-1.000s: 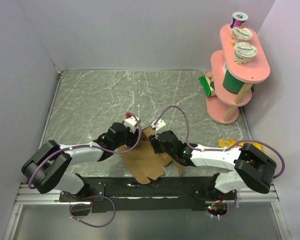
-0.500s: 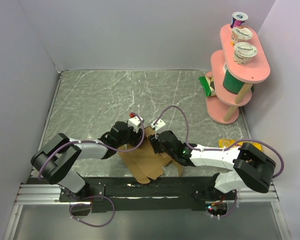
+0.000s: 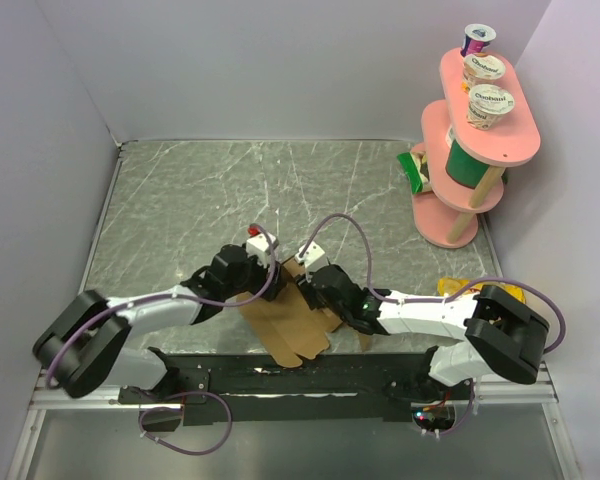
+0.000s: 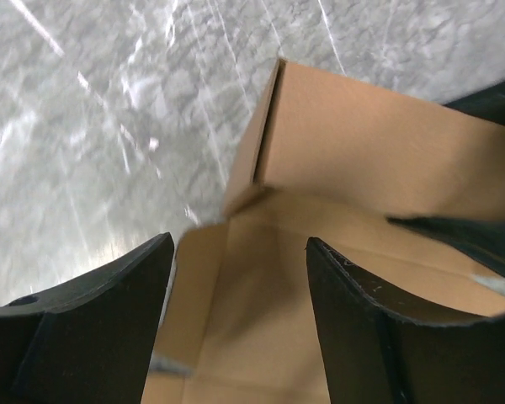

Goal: Fold the paper box

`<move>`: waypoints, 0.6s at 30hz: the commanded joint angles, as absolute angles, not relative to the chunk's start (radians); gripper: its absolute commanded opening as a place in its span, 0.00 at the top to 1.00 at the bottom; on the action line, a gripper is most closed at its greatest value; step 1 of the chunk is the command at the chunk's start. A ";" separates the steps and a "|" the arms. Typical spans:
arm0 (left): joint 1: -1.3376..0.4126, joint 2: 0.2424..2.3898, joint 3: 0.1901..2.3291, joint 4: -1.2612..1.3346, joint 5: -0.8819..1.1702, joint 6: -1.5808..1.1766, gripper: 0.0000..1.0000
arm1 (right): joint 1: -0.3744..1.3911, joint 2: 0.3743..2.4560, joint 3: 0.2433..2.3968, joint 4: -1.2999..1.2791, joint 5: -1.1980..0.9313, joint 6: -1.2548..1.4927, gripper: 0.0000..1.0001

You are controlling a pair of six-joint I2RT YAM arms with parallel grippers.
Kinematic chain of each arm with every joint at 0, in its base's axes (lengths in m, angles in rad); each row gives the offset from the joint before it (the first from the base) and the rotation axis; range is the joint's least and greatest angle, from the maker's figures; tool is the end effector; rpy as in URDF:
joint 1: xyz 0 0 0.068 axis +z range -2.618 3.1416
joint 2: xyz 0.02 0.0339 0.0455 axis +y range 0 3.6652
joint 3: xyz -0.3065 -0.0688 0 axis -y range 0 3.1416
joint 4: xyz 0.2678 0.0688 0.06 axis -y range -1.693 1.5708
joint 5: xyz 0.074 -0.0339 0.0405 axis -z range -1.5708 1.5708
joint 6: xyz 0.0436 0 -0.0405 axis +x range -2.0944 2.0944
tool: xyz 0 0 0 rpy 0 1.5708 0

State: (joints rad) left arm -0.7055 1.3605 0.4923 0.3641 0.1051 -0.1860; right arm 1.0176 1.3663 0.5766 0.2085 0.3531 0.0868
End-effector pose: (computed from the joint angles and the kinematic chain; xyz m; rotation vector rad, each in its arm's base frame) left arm 0.2084 -0.1835 0.1910 0.6131 2.0484 -0.6454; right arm 0.1625 0.2345 0.2026 -0.7671 1.9810 0.2773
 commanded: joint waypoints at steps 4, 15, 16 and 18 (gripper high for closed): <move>-0.701 1.230 0.465 0.256 0.054 -0.290 0.32 | 1.032 1.414 0.611 0.149 0.384 -0.026 0.57; -0.703 1.408 0.467 0.519 0.003 -0.244 0.38 | 1.032 1.416 0.612 0.147 0.342 -0.003 0.57; -0.701 1.414 0.453 0.556 -0.026 -0.247 0.37 | 1.032 1.416 0.611 0.153 0.333 0.024 0.57; -0.703 1.428 0.425 0.668 -0.029 -0.252 0.37 | 1.032 1.416 0.607 0.160 0.325 0.038 0.57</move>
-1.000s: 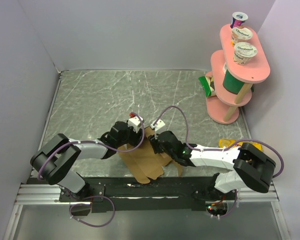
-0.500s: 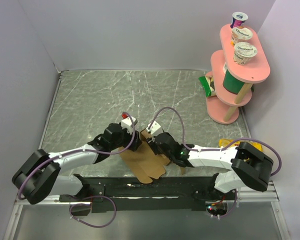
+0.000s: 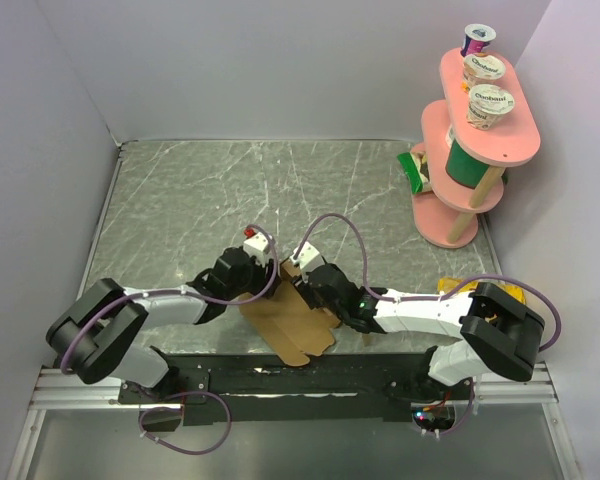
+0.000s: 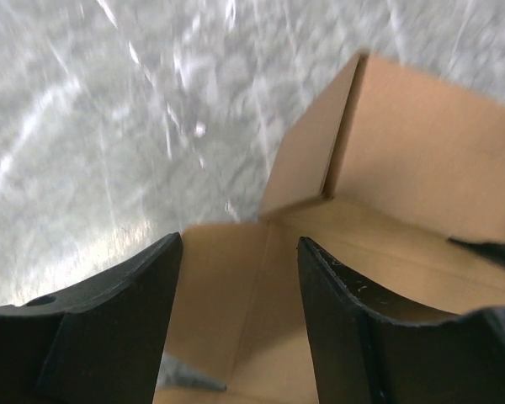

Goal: Fold the paper box

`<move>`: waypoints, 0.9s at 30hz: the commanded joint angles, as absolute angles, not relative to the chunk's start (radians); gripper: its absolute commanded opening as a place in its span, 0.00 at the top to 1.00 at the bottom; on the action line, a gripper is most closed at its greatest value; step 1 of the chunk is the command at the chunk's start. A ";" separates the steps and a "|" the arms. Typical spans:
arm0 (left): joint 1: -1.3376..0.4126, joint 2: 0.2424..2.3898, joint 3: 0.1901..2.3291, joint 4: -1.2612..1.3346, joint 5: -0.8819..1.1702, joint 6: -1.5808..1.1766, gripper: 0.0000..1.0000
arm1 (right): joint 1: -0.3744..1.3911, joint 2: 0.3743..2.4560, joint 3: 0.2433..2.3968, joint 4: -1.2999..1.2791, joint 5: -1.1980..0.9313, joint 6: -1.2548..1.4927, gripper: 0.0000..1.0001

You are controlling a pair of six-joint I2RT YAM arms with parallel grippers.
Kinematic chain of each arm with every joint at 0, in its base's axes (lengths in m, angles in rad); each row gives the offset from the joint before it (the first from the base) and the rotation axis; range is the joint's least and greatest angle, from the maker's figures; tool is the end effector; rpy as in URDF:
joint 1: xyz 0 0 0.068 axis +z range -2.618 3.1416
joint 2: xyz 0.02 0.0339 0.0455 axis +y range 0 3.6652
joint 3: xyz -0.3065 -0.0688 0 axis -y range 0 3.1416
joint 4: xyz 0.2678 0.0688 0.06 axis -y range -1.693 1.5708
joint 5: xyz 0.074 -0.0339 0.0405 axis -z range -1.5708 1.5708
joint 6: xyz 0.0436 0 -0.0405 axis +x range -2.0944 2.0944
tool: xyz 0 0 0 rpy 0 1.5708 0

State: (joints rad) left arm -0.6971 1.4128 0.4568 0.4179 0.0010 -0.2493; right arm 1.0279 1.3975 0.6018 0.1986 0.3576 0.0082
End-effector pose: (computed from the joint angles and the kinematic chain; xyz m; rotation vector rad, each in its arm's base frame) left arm 0.2118 -0.1774 0.1718 0.4803 2.1066 -0.5600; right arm 0.1641 0.2425 0.2015 -0.8592 1.9530 0.2232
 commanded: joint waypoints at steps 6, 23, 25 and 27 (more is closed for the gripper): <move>-0.713 1.545 0.402 0.893 -0.023 -0.233 0.40 | 1.031 1.422 0.604 0.176 0.307 0.046 0.57; -0.879 1.822 0.385 1.319 -0.408 -0.261 0.54 | 1.031 1.414 0.589 0.195 0.279 0.075 0.58; -0.882 1.827 0.379 1.347 -0.440 -0.288 0.55 | 1.032 1.414 0.591 0.187 0.278 0.083 0.58; -0.885 1.830 0.370 1.377 -0.439 -0.305 0.56 | 1.031 1.413 0.586 0.190 0.272 0.087 0.58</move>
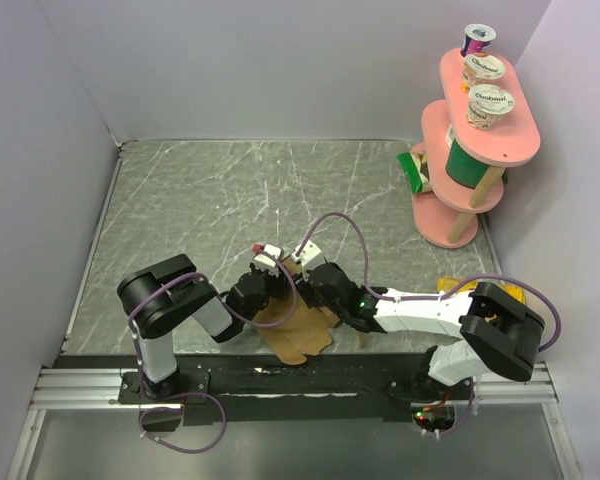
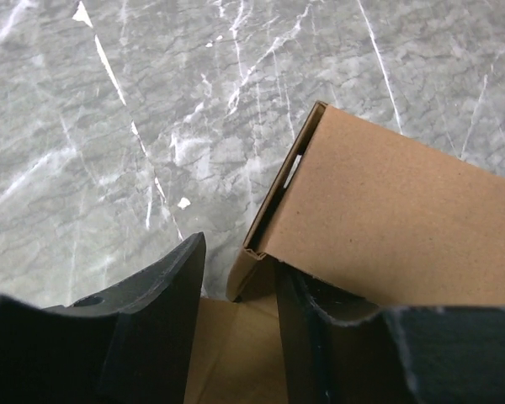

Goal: Fold the paper box

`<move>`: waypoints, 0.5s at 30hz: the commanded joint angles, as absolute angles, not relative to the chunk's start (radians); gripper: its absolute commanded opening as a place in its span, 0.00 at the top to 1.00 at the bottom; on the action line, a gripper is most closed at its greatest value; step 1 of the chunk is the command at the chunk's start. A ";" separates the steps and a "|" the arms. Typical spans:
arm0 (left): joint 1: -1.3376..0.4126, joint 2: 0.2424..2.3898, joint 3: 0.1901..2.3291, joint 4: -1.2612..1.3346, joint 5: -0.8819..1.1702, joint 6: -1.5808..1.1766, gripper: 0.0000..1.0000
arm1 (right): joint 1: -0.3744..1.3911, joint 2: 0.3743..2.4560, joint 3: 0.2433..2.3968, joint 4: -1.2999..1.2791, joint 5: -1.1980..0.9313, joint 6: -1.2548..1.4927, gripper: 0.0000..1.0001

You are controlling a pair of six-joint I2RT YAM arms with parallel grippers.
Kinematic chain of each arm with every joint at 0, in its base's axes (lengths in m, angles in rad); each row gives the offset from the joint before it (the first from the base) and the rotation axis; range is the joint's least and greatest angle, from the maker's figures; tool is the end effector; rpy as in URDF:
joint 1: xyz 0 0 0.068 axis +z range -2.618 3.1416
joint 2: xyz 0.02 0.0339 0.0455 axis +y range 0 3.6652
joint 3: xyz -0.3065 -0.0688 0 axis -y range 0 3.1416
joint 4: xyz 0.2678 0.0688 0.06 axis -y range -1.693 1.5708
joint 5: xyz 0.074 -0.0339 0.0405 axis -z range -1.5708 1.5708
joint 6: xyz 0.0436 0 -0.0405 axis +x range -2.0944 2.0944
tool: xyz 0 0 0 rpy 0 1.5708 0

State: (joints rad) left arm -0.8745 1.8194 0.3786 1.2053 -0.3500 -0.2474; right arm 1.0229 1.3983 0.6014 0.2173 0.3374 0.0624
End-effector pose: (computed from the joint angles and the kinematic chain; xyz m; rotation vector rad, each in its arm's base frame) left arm 0.2048 -0.2217 0.1260 0.3166 1.7904 -0.4857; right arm 0.1654 0.2433 0.2028 -0.8055 1.9684 0.2823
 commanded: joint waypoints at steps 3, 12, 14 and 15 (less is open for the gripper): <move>-0.890 1.844 0.379 1.399 -0.439 -0.330 0.59 | 1.032 1.416 0.587 0.187 0.268 0.089 0.58; -0.920 1.836 0.442 1.197 -0.661 -0.449 0.72 | 1.032 1.413 0.587 0.184 0.278 0.086 0.58; -0.933 1.847 0.452 1.166 -0.679 -0.465 0.72 | 1.032 1.419 0.589 0.183 0.278 0.089 0.58; -0.936 1.851 0.460 1.149 -0.702 -0.482 0.72 | 1.031 1.419 0.589 0.183 0.278 0.087 0.58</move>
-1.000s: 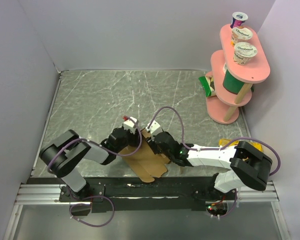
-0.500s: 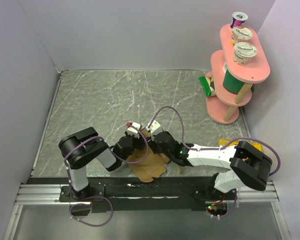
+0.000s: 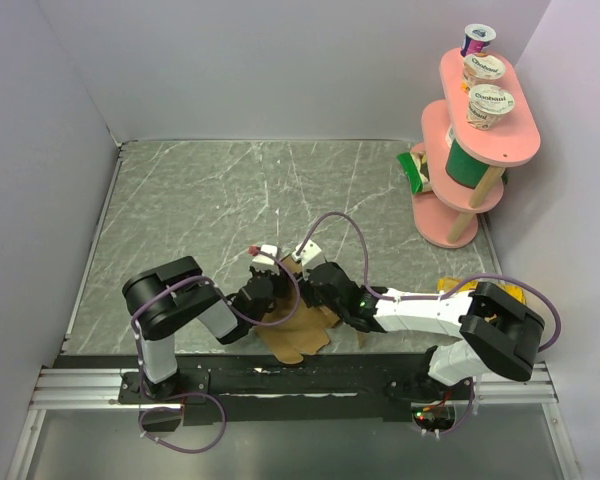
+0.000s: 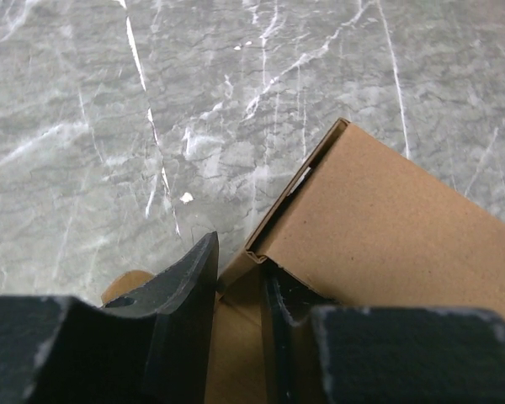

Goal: Fold the paper box

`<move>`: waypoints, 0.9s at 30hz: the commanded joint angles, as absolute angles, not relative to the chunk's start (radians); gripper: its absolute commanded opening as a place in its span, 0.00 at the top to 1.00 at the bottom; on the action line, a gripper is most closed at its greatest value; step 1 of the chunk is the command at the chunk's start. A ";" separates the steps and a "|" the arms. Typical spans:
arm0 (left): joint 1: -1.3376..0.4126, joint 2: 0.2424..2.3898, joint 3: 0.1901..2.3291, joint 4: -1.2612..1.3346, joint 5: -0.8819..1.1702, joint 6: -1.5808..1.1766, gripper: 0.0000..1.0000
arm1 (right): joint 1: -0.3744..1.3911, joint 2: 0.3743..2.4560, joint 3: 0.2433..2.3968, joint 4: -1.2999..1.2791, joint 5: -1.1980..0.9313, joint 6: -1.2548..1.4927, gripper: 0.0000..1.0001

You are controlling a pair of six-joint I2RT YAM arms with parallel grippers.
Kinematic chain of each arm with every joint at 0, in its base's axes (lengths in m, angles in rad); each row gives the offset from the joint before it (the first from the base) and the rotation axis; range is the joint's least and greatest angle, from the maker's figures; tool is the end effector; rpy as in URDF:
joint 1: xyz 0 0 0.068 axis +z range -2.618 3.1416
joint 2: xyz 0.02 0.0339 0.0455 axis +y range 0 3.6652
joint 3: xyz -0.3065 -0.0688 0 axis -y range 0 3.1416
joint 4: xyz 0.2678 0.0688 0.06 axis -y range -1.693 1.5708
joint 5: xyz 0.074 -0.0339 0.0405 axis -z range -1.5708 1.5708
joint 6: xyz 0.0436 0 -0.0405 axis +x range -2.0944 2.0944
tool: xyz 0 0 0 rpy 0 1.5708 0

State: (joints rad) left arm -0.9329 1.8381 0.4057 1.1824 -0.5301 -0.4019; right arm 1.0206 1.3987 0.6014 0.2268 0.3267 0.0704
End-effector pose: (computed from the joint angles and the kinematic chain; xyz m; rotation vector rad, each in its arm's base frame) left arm 0.1996 -0.2323 0.1245 0.1044 1.8079 -0.4741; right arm 0.1659 0.2438 0.2035 -0.7976 1.9667 0.3015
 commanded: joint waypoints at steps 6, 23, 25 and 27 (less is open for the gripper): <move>-0.951 1.865 0.502 1.064 -0.743 -0.502 0.73 | 1.031 1.411 0.581 0.186 0.281 0.095 0.58; -0.976 1.763 0.361 1.201 -0.557 -0.456 0.23 | 1.029 1.413 0.591 0.169 0.327 0.077 0.58; -0.976 1.718 0.331 1.168 -0.557 -0.457 0.20 | 1.022 1.411 0.597 0.166 0.340 0.068 0.58; -0.976 1.652 0.316 1.091 -0.555 -0.469 0.17 | 1.008 1.405 0.600 0.170 0.333 0.054 0.58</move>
